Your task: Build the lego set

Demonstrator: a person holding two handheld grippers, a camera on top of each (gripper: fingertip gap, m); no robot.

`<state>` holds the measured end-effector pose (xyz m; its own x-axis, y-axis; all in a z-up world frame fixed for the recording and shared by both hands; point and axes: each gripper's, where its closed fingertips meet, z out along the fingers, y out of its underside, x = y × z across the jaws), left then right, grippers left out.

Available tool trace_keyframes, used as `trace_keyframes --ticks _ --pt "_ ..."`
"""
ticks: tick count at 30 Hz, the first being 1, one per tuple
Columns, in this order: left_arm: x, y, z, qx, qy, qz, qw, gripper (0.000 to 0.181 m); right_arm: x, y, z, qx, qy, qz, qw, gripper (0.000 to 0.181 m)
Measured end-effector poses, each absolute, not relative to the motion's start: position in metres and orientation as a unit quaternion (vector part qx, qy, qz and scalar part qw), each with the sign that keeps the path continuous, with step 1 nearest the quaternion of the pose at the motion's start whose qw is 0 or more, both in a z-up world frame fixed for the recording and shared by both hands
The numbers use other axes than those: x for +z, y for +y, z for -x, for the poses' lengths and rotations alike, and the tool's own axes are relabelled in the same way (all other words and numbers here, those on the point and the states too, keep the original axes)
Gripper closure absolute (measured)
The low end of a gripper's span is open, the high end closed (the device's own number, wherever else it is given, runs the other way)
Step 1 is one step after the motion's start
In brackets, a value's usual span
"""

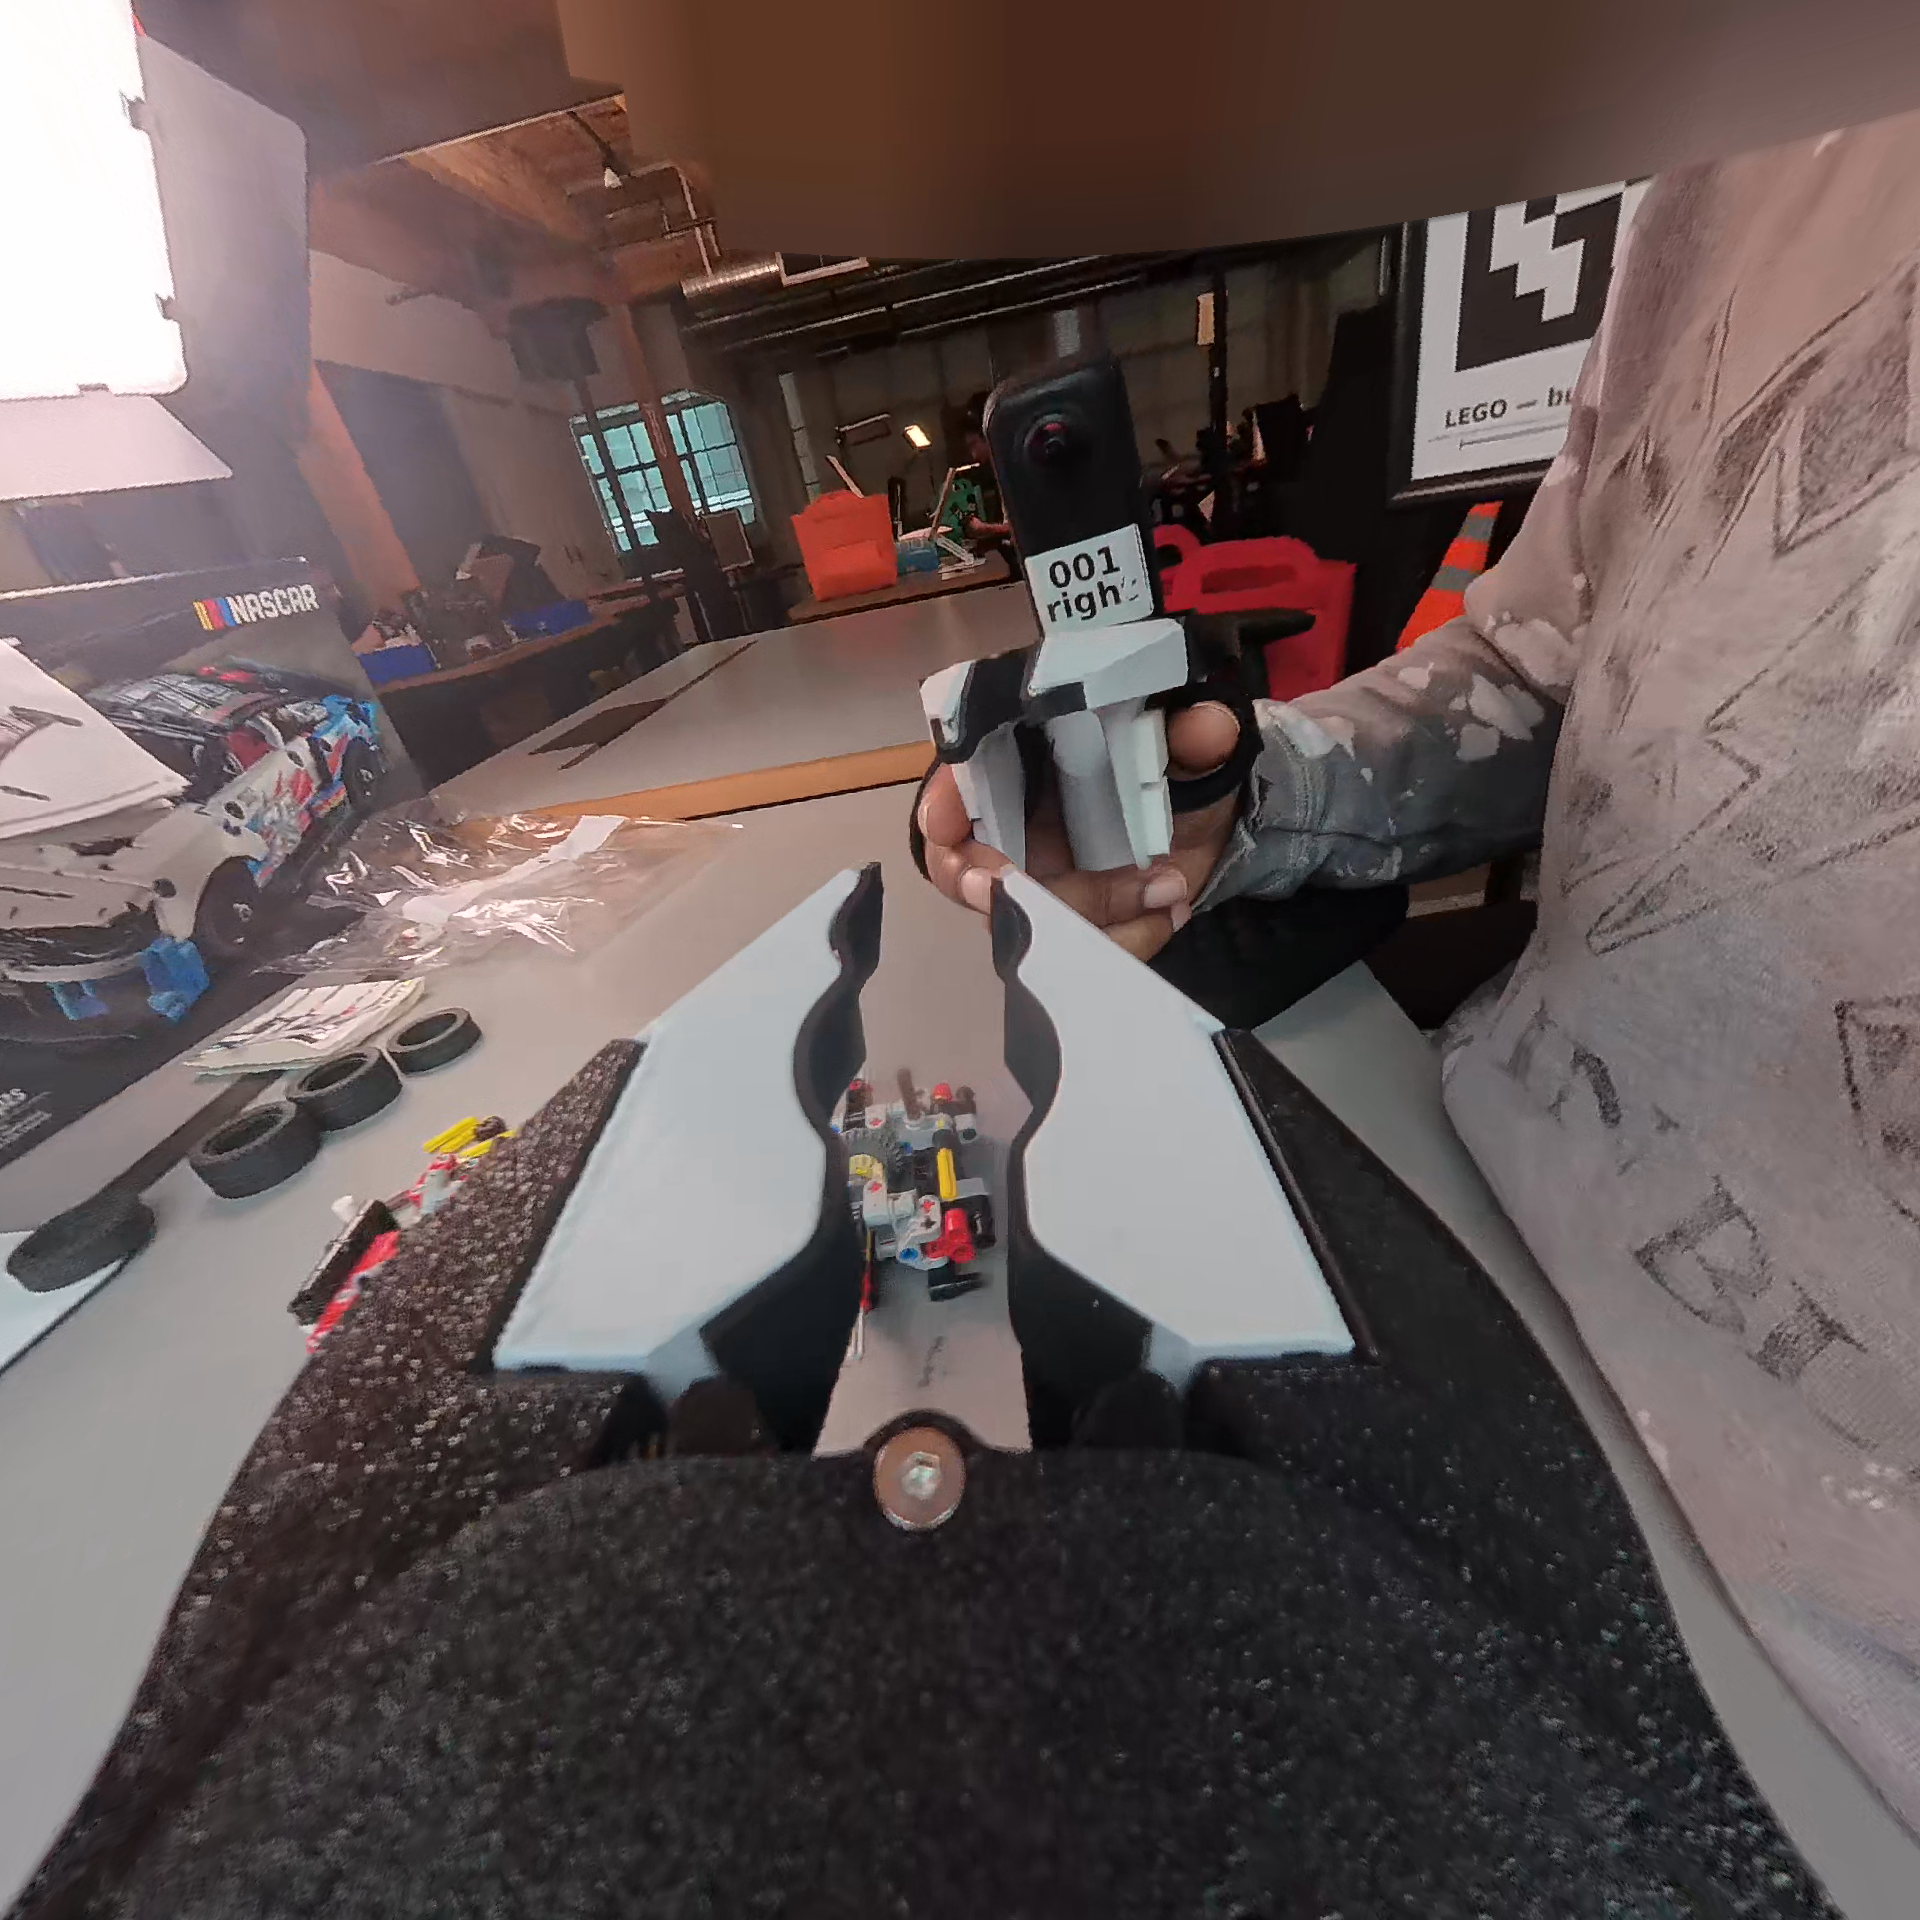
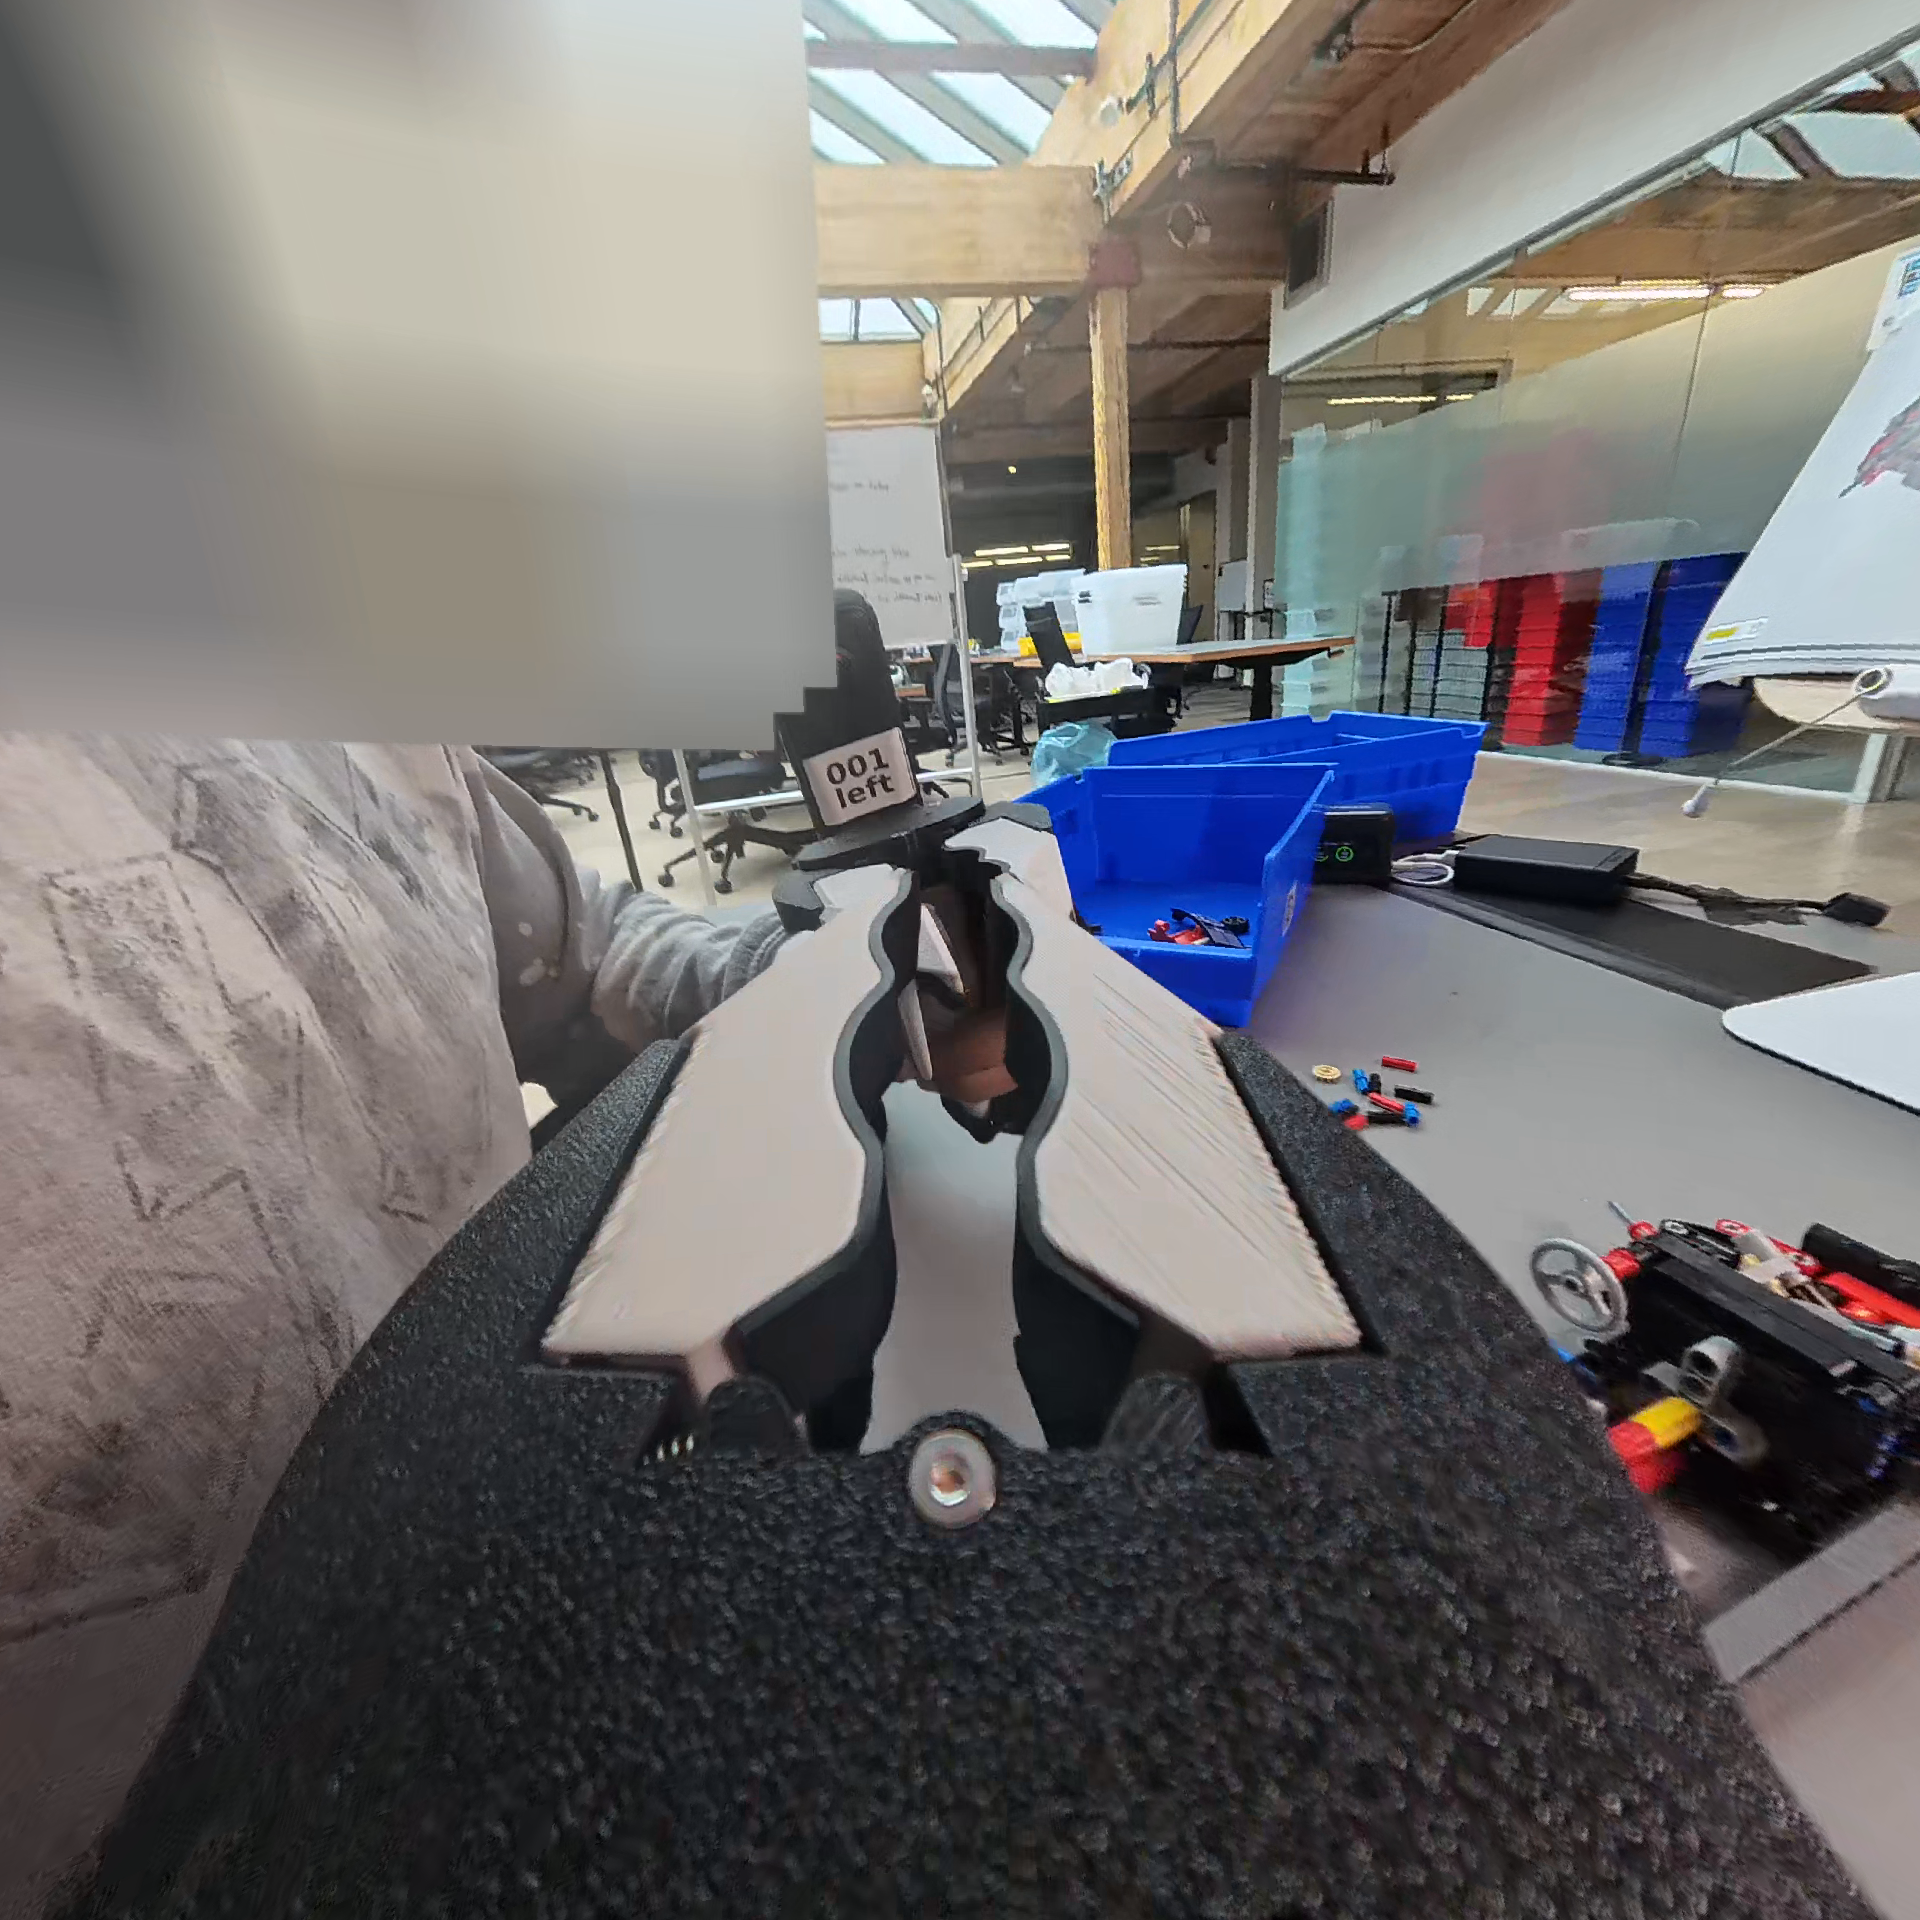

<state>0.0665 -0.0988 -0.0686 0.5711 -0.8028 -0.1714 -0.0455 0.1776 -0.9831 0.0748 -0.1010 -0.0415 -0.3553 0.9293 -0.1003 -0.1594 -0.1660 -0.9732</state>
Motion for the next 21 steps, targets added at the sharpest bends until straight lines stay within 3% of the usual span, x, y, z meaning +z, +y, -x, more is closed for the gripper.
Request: trace_keyframes --ticks 5,11,21 --pt "-0.058 -0.099 -0.074 -0.355 0.32 0.588 0.652 0.16 -0.036 -0.106 -0.073 0.712 -0.455 0.387 0.369 0.168" --pt "-0.055 -0.102 -0.074 -0.378 0.313 0.591 0.64 0.174 -0.042 -0.113 -0.064 0.716 -0.457 0.389 0.357 0.168" --pt "-0.067 -0.105 -0.075 -0.384 0.335 0.622 0.595 0.181 -0.058 -0.112 -0.061 0.623 -0.541 0.389 0.409 0.181"
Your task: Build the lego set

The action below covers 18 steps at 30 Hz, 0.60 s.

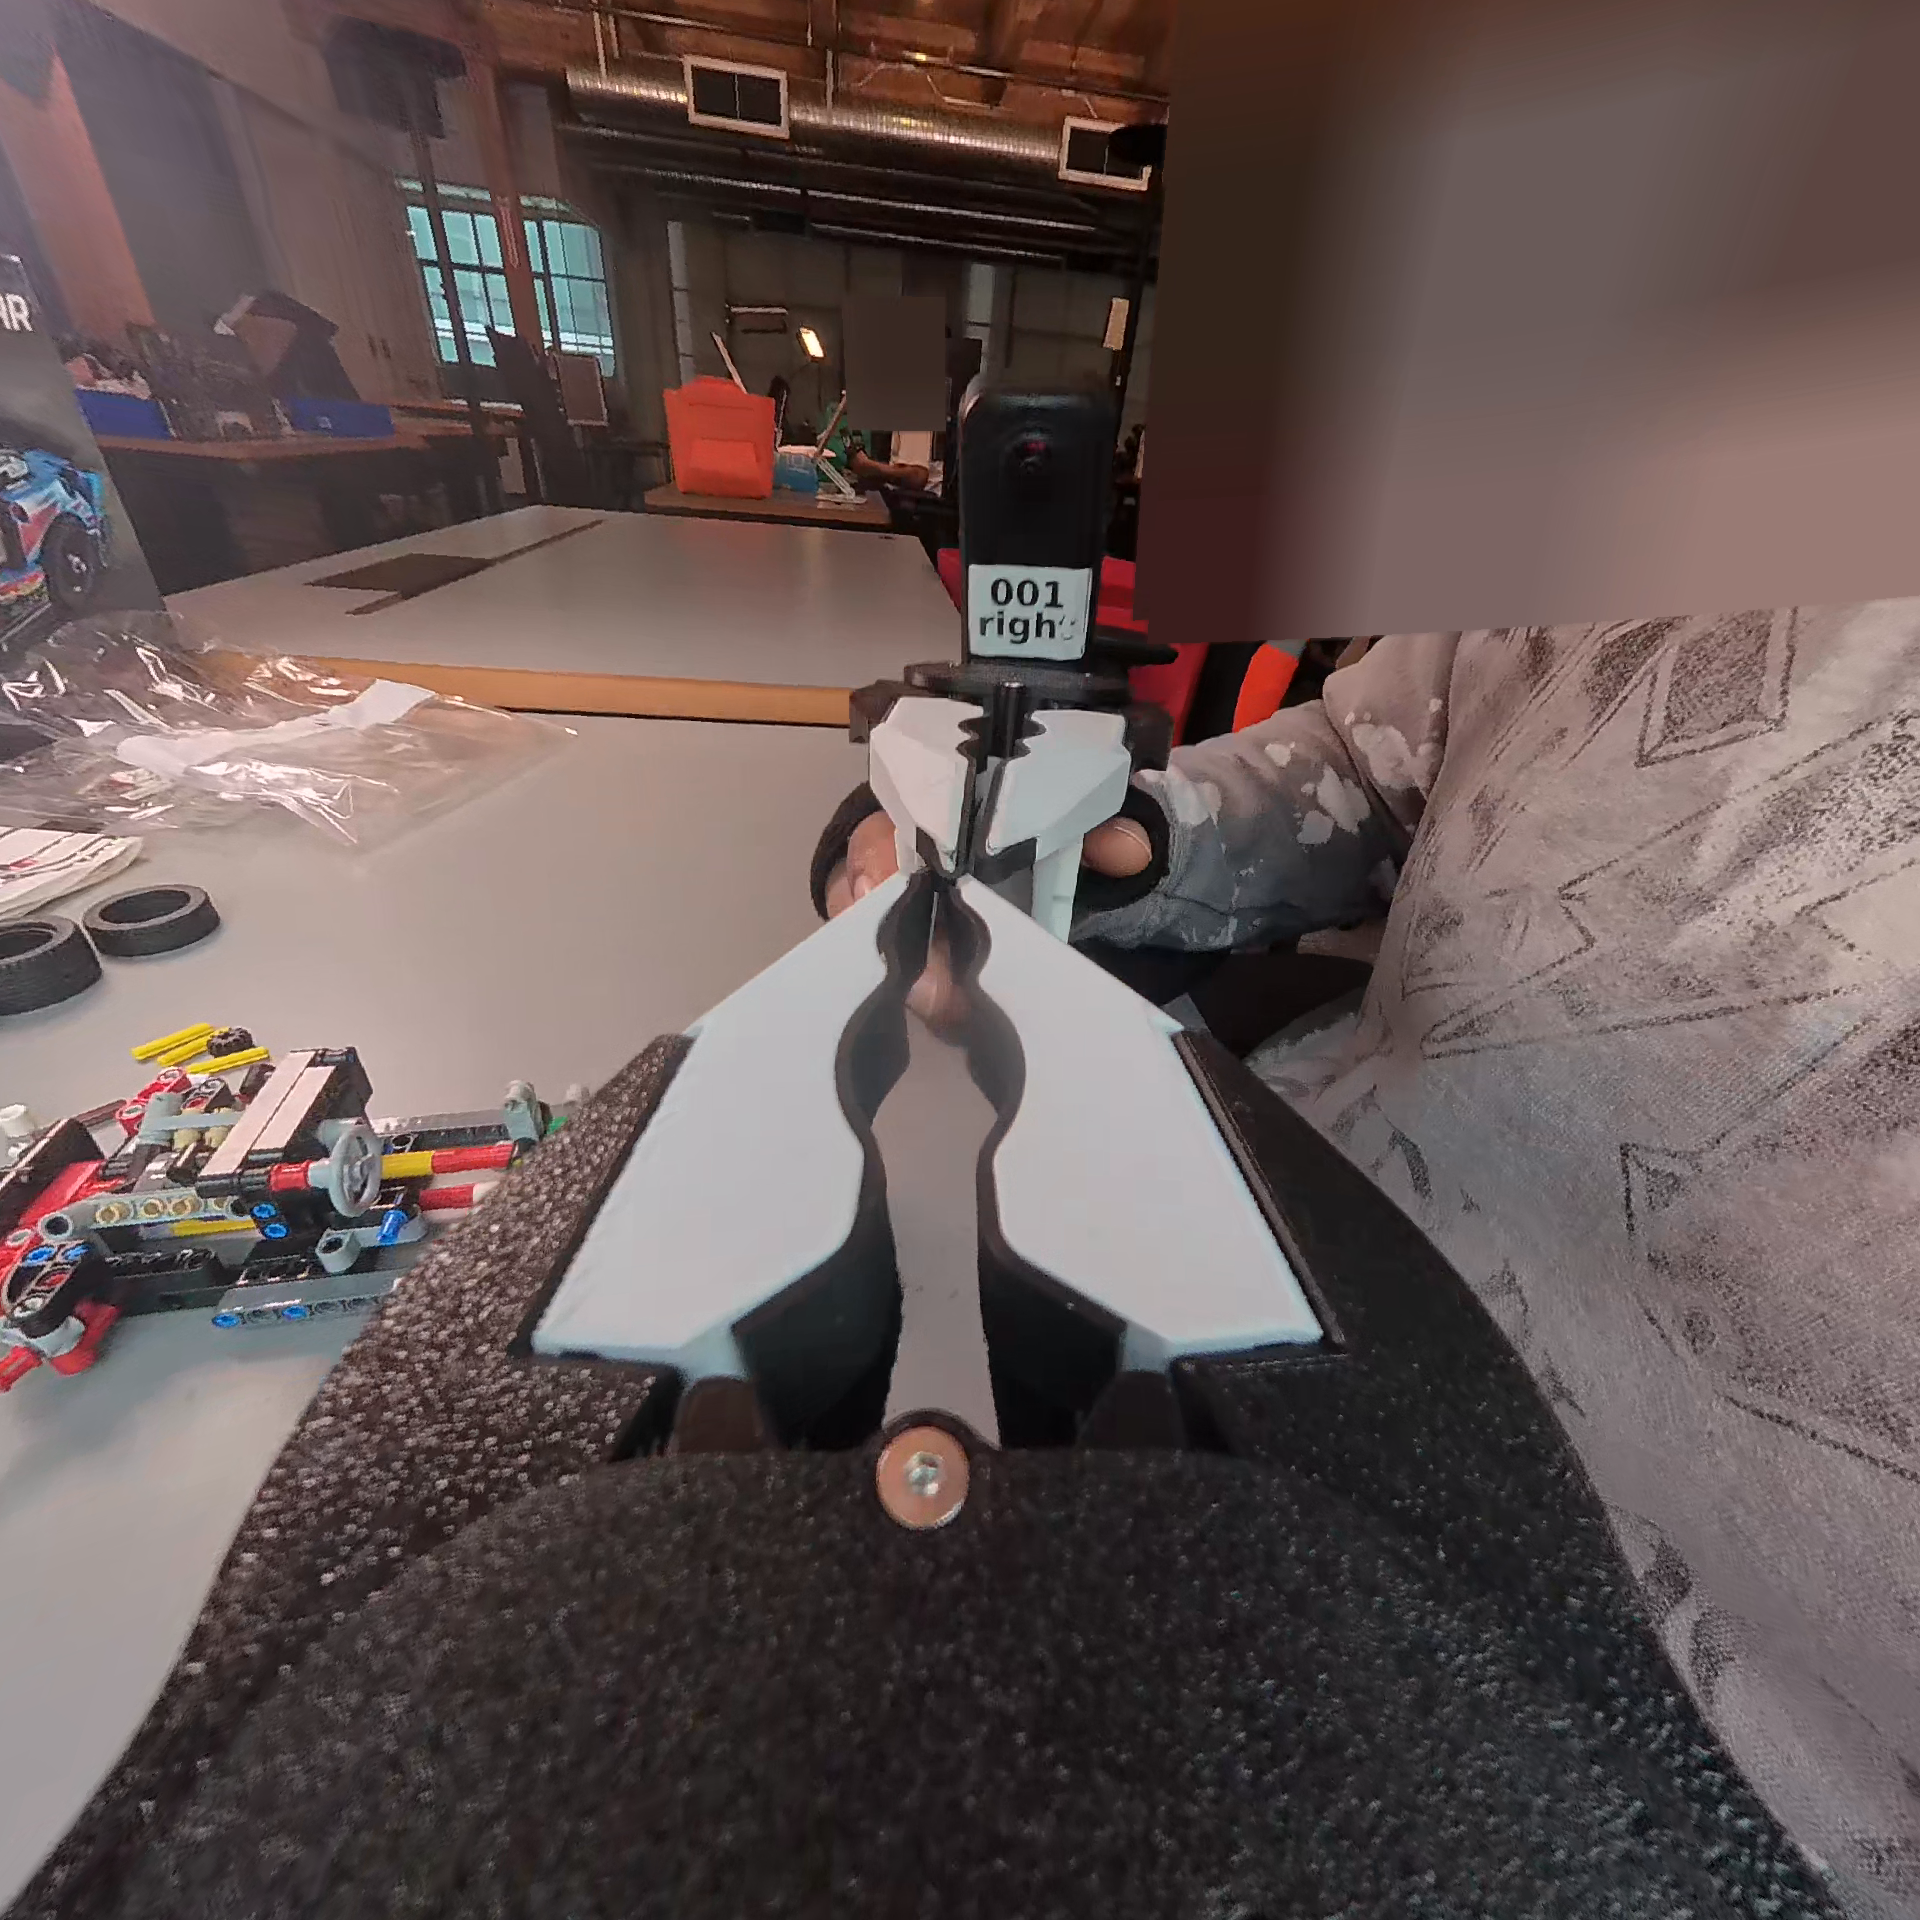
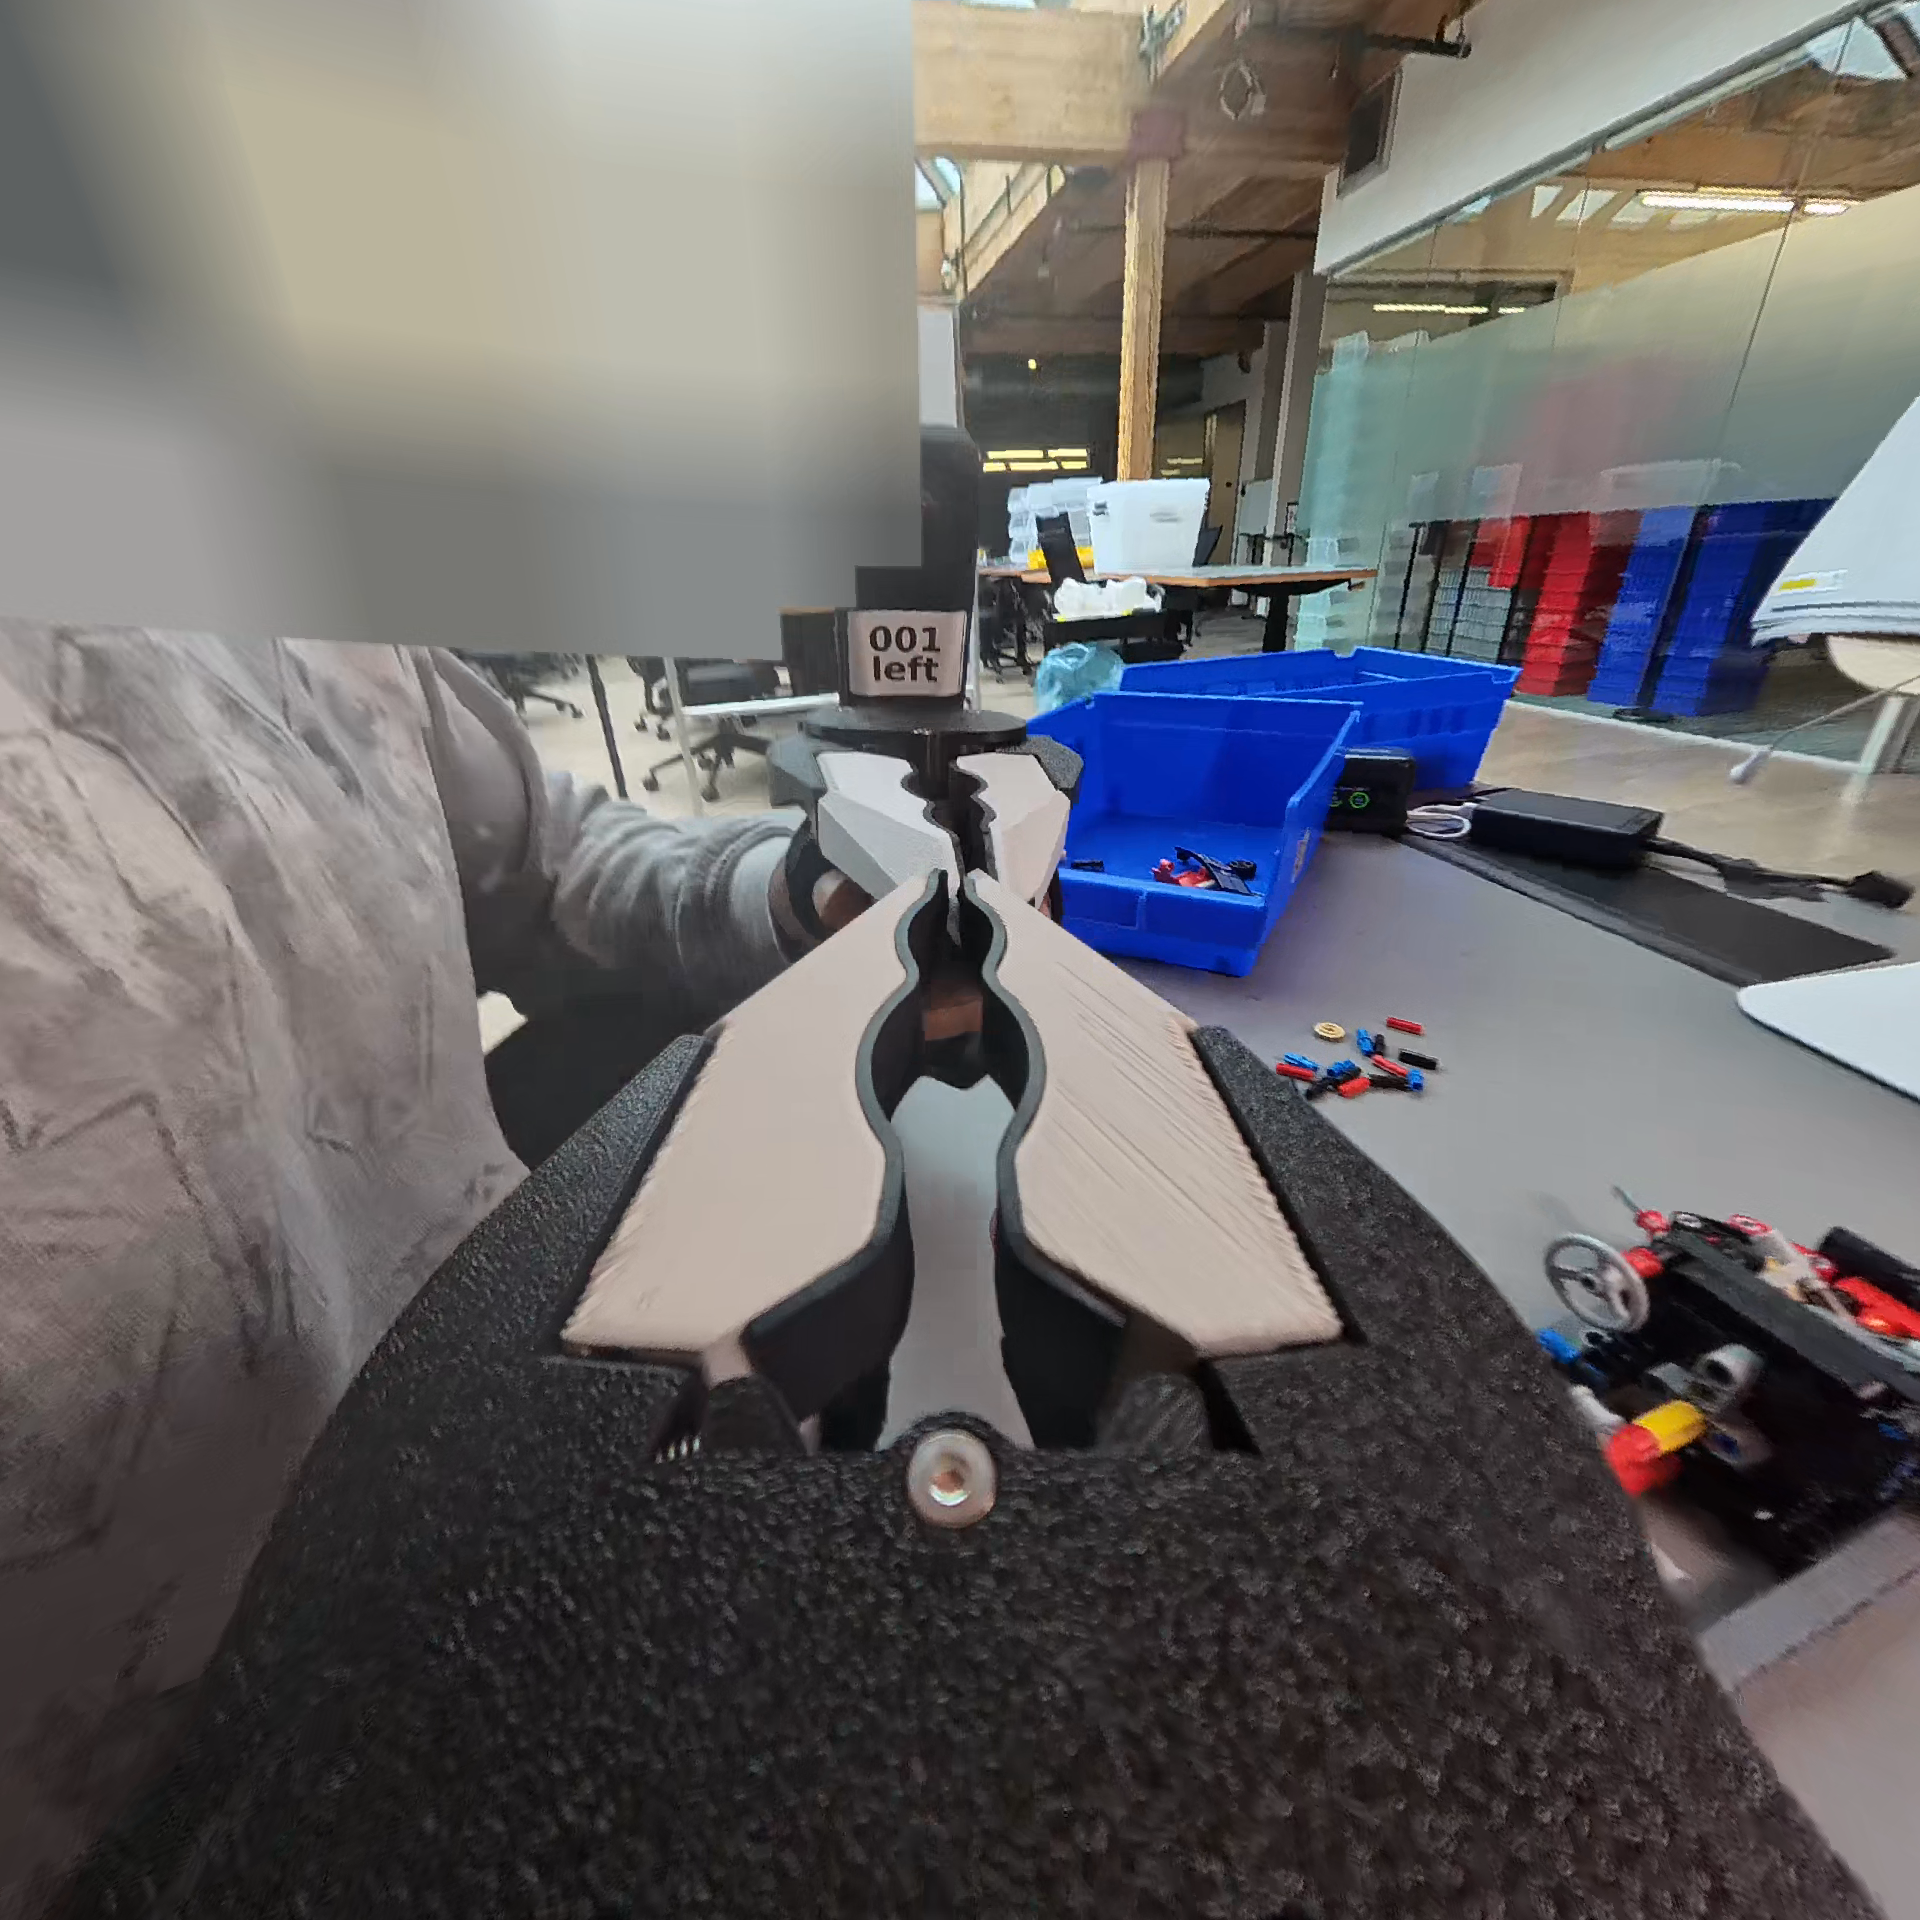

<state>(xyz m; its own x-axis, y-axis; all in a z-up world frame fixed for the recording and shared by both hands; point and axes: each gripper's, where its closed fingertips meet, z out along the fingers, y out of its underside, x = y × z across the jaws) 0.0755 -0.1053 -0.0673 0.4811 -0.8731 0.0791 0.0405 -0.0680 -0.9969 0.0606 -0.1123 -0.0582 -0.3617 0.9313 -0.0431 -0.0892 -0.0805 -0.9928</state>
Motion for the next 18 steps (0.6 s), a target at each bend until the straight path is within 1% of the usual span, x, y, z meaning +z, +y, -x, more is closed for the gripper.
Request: trace_keyframes --ticks 7,11,12,13,14,16,18 --pt "-0.079 -0.105 -0.078 -0.354 0.351 0.635 0.59 0.181 -0.073 -0.113 -0.064 0.541 -0.609 0.375 0.443 0.18" --pt "-0.084 -0.104 -0.077 -0.35 0.349 0.642 0.586 0.181 -0.079 -0.113 -0.063 0.539 -0.612 0.379 0.437 0.178" --pt "-0.086 -0.103 -0.076 -0.349 0.346 0.646 0.584 0.181 -0.083 -0.116 -0.064 0.544 -0.618 0.377 0.425 0.166" --pt "-0.087 -0.102 -0.075 -0.349 0.346 0.648 0.582 0.181 -0.085 -0.117 -0.064 0.548 -0.616 0.38 0.42 0.162" --pt "-0.086 -0.103 -0.075 -0.35 0.347 0.646 0.583 0.181 -0.084 -0.118 -0.065 0.552 -0.612 0.376 0.422 0.163" --pt "-0.083 -0.106 -0.079 -0.339 0.36 0.643 0.585 0.181 -0.078 -0.118 -0.067 0.569 -0.598 0.375 0.422 0.171" --pt "-0.084 -0.105 -0.077 -0.341 0.357 0.646 0.583 0.181 -0.08 -0.117 -0.065 0.557 -0.606 0.376 0.425 0.171"
